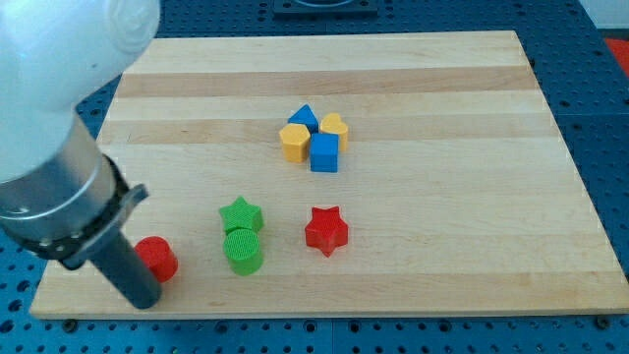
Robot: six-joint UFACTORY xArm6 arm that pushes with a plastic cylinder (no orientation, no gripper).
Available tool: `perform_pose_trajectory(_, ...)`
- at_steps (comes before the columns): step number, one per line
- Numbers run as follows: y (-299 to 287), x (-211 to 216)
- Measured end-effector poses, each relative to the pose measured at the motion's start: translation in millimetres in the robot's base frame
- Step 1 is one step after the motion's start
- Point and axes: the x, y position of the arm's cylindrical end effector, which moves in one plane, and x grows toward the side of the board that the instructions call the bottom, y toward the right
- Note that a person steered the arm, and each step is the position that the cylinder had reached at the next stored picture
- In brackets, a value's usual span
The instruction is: Move red circle towards the bottom left
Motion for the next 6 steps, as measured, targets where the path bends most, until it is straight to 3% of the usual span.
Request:
perform_pose_trajectory(1, 46, -1)
perform_pose_trajectory(2, 53, -22)
perform_pose_trajectory(3, 29, -52)
perform_pose_trajectory(5, -50, -50)
perform_pose_trajectory(6, -56, -55)
